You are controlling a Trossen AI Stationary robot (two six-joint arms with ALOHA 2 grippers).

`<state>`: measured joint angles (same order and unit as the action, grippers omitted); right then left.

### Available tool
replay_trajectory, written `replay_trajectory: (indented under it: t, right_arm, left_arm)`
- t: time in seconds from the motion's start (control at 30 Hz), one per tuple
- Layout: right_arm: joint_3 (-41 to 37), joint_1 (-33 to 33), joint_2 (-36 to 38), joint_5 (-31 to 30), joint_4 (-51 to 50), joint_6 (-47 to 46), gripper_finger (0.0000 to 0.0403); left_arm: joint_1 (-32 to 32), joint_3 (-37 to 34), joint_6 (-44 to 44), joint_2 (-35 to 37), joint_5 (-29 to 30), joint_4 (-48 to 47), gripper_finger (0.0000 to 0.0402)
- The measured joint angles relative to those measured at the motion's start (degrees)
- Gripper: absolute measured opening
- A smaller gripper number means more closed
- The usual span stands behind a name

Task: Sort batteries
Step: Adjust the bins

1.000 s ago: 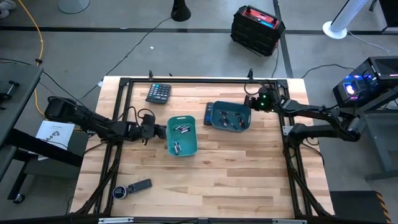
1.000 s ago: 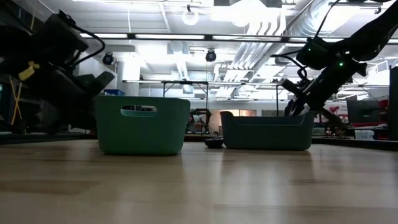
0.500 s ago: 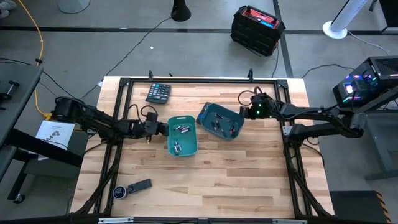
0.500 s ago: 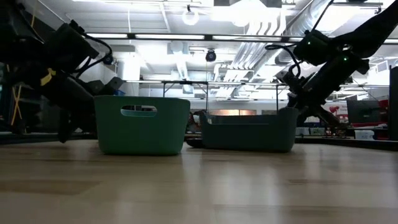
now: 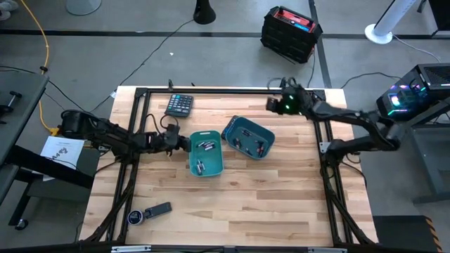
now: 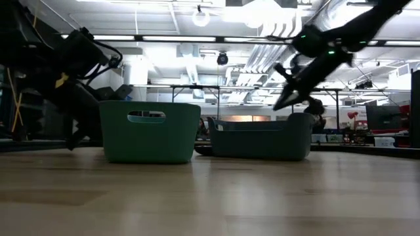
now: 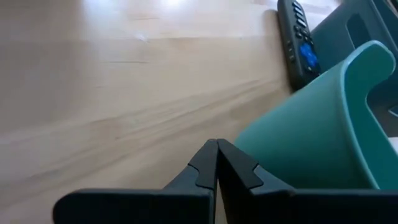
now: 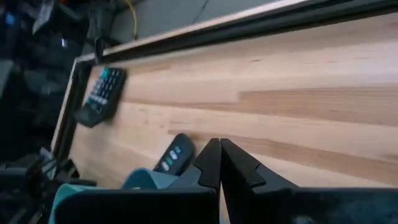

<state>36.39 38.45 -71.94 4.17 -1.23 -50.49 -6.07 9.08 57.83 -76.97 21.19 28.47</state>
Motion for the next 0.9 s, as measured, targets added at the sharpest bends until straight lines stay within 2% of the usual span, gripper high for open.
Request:
replay_trajectory:
  t: [0.13, 0.33, 0.47, 0.6, 0.9]
  right_arm:
    - [10.2, 0.0, -10.6, 4.9, -3.7, 2.9, 0.0]
    - [27.1, -3.3, -26.0, 7.5, -13.7, 9.7, 0.0]
    - [35.8, -5.5, -33.0, 8.7, -22.4, 15.3, 0.0]
    - [39.7, -7.4, -36.1, 8.7, -26.7, 18.5, 0.0]
    - [40.2, -11.6, -36.5, 8.4, -32.5, 20.9, 0.0]
  left_arm:
    - [-0.8, 0.0, -1.0, 0.0, -2.2, 1.2, 0.0]
    - [-0.7, 0.0, -1.1, 0.0, -5.4, 1.9, 0.0]
    - [0.0, 0.0, -1.1, 0.0, -7.1, 1.9, 0.0]
    - [1.1, 0.0, -1.1, 0.0, -7.4, 1.9, 0.0]
    - [0.2, 0.0, -3.5, 0.0, -6.5, 1.9, 0.0]
